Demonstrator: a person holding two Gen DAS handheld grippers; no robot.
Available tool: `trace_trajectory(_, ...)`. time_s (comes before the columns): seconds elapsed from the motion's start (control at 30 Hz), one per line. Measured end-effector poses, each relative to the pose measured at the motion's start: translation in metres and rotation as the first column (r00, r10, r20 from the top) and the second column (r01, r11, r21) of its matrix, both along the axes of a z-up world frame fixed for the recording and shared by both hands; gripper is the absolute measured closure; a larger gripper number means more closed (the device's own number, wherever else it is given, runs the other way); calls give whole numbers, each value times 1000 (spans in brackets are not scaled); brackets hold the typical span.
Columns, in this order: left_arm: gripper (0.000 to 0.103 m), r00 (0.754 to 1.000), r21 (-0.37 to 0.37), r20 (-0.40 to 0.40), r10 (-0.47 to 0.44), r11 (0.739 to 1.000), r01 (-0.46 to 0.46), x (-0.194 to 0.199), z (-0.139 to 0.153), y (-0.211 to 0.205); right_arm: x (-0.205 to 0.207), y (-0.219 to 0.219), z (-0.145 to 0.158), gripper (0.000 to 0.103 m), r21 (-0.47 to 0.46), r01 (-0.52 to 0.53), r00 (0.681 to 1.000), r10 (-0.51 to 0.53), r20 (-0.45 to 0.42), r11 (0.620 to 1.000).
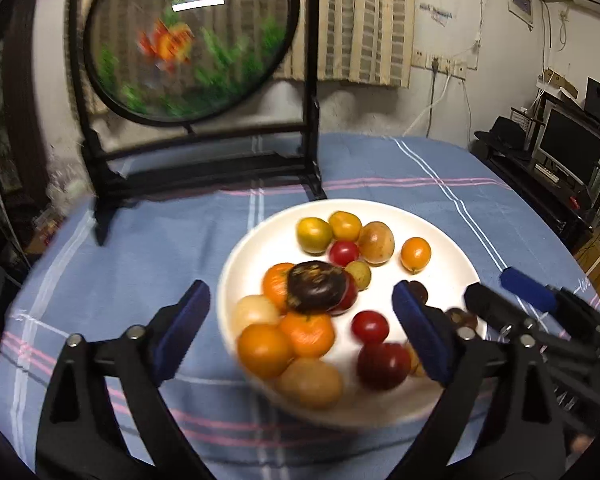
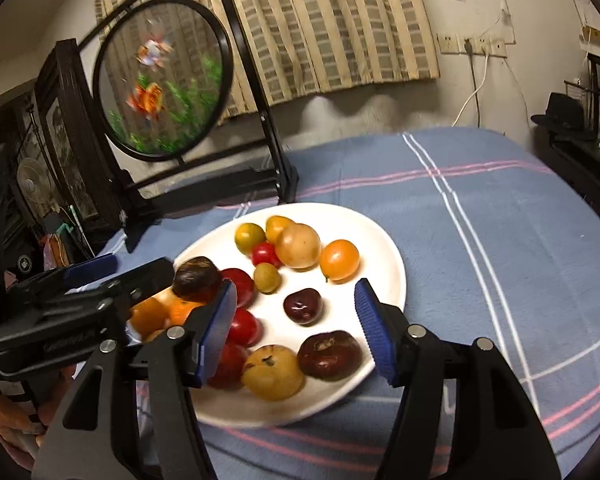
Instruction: Organize fruits
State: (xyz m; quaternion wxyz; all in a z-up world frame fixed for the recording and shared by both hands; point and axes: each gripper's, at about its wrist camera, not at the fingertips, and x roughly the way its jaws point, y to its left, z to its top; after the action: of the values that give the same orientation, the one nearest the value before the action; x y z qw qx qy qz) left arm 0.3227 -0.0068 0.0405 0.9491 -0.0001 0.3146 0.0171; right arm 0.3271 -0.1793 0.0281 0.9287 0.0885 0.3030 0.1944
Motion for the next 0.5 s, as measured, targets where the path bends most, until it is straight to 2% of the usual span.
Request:
trace_trajectory(0.1,4,1000,6,19,5,1000,-5,-33,4,7,-19,-2,2,38,11,-26,999,27,-26,1000)
trace_trajectory(0.2,3,1000,-5,5,-2,1000,2,-67,-5,14,-42,2,-4,38,-14,-57,997,56,-60,998)
trace_trajectory(0.27,3,1000,-17,-8,-13,1000,13,-89,-17,19,-57,7,-9,38,-48,-83,994,79,-76,995)
trace_trajectory(0.37,3,1000,-20,-26,-10,1000,10,-107,-39,25,-87,23,-20,38,-151,-156,986,145,-83,976)
trace_trajectory(0.43,3,996,29,-86,2,1000,0,-113,-57,27,-103,34,-30,38,-245,-180,982,161,-95,953)
trace_trajectory(0.5,3,992,87,-122,13,996,-2,-114,-63,26,-113,43,-35,38,-286,-218,975,195,-108,933)
